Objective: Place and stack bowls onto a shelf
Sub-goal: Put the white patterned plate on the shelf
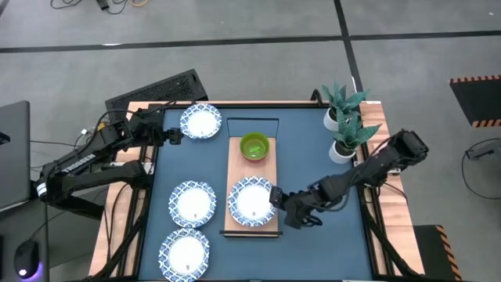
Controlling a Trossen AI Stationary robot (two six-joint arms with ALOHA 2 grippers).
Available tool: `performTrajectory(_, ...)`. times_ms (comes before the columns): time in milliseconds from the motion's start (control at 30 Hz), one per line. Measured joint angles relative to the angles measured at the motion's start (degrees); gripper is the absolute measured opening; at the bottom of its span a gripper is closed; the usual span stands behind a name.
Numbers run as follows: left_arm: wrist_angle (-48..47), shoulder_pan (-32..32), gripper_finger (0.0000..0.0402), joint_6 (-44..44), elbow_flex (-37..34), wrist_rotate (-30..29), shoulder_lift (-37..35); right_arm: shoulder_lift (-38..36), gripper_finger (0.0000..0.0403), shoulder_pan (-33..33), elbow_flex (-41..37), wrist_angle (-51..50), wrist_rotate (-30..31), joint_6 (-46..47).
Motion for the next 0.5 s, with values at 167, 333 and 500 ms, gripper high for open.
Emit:
performTrajectory(167,0.0,0.0,0.0272,0.0,0.0,0.0,0.0,0.0,0.0022,-1.8,-0.7,0.2,-0.3,-0.2)
performTrajectory(333,0.0,0.0,0.0272,0.0,0.0,0.0,0.0,0.0,0.0058,-2.2,-0.7,1.3,-2.7,-1.8)
performTrajectory(500,0.0,0.0,0.0272,0.0,0.0,0.0,0.0,0.0,0.0068,-2.1,-0.7,1.3,-6.5,0.5)
